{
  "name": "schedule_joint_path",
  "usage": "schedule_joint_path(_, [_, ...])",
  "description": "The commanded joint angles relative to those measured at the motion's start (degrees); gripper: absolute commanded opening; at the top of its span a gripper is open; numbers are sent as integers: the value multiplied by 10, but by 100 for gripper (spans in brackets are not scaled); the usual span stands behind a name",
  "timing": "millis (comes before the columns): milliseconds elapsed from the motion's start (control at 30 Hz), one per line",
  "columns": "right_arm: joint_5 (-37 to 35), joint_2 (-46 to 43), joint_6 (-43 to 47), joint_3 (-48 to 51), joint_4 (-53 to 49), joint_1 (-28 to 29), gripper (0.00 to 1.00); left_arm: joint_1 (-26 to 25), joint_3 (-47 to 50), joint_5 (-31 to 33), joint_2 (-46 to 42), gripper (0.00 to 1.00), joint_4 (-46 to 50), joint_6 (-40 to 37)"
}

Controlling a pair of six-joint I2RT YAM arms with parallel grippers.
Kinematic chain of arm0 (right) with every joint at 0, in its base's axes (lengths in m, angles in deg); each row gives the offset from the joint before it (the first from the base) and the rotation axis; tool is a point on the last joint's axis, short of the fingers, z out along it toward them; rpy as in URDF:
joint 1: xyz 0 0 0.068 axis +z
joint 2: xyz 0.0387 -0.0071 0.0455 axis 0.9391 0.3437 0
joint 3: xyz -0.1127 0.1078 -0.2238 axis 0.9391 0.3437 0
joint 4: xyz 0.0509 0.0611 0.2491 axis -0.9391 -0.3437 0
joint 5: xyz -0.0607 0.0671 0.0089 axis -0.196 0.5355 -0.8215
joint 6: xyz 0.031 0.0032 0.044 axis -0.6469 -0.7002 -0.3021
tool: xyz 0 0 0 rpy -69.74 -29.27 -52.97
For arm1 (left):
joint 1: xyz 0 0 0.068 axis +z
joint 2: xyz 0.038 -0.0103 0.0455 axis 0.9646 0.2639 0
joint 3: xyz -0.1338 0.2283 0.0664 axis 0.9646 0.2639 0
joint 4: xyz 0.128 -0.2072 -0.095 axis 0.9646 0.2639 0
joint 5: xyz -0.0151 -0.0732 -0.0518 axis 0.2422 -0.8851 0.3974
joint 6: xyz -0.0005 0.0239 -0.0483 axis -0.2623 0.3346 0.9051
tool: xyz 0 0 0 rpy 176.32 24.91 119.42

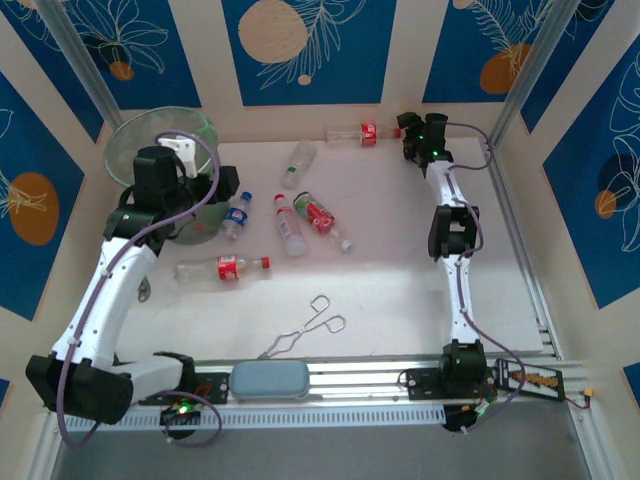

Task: Put the plastic bottles in the bin

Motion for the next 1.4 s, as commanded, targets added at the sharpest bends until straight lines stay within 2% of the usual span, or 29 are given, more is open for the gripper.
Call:
schedule_joint_path(0, [3,55,-29,0,36,23,83,-4,10,-12,10,91,-34,23])
schedule_joint_path(300, [29,67,15,-2,126,43,82,-23,8,-15,35,90,-55,37])
schedule_joint_path(633, [141,8,82,60,155,72,81,-29,17,-14,36,90,-66,39])
schedule_joint_path(733, [171,-37,111,125,177,88,81,-31,21,-15,33,91,-65,38])
schedule_joint_path(833, [177,-125,159,277,262,107,81,-30,25,-13,26,91,-62,36])
schedule_joint_path(967, [151,-267,289,489,330,138,81,-31,30,-7,14,91,-56,28])
schedule_joint_path(1033, [110,-314,371,527,270,151,81,-31,32,-4,11,91,-54,25])
schedule_joint_path(1133, [-32,-328,468,474,75,158,83,-31,33,-8,11,91,-54,21])
schedule_joint_path(1167, [-56,-320,480,448,31,154,83,-31,35,-9,11,91,-55,22])
schedule_joint_path(1300, [-92,-291,447,387,-39,126,82,-31,36,-10,15,91,-59,22])
schedule_joint_path(1367, [-77,-264,424,343,-63,109,74,-31,37,-11,15,91,-63,24])
